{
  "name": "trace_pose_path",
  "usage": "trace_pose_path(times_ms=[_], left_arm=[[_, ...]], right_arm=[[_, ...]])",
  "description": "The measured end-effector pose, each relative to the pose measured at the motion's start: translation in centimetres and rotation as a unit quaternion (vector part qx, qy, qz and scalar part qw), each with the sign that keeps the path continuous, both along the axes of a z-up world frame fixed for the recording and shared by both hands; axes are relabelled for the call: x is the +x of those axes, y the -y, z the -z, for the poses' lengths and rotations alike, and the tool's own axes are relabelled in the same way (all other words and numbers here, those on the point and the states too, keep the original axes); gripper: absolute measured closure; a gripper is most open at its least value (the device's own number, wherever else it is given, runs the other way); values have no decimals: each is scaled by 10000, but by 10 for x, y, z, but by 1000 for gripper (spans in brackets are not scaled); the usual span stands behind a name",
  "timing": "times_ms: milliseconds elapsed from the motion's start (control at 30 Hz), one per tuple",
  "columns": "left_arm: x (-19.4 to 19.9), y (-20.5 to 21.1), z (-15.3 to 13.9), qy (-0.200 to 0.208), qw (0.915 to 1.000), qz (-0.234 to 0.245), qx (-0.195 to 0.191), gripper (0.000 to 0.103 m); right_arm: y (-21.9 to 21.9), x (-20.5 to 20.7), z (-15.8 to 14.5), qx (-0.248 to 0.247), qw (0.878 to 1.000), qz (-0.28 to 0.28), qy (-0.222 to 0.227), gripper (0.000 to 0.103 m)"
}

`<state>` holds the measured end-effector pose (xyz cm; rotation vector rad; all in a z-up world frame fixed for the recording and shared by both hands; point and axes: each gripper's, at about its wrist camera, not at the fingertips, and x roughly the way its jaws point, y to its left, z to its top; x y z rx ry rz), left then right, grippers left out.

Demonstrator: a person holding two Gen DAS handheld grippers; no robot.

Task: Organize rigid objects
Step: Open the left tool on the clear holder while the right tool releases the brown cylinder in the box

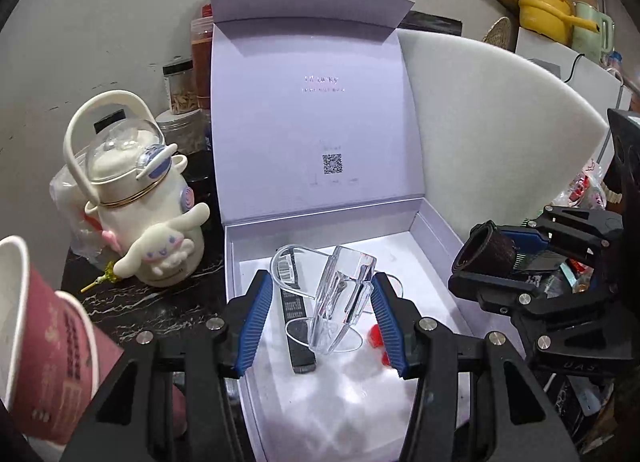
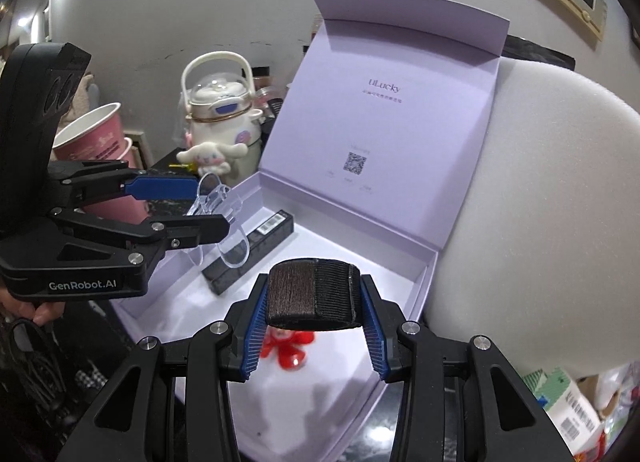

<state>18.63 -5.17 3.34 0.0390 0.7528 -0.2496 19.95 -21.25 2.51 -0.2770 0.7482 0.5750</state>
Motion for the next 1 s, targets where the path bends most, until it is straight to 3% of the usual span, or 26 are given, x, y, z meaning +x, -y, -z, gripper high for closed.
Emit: trace_pose_path(times_ms=[333, 467, 733, 1000], left_arm=[[30, 8, 14, -210, 9990, -242, 327, 53], [35, 9, 15, -284, 9983, -405, 316, 53], [33, 21, 8, -247, 9923, -818, 894, 52], [20, 22, 3, -338, 9921, -915, 783, 52]], right_arm=[[-3, 29, 15, -101, 9998, 6, -188, 58], [-2, 33, 18, -42, 9996, -88, -260, 37], [-3, 38, 11, -122, 9989, -190, -400, 35], [0, 33, 1, -64, 9994, -167, -305, 34]])
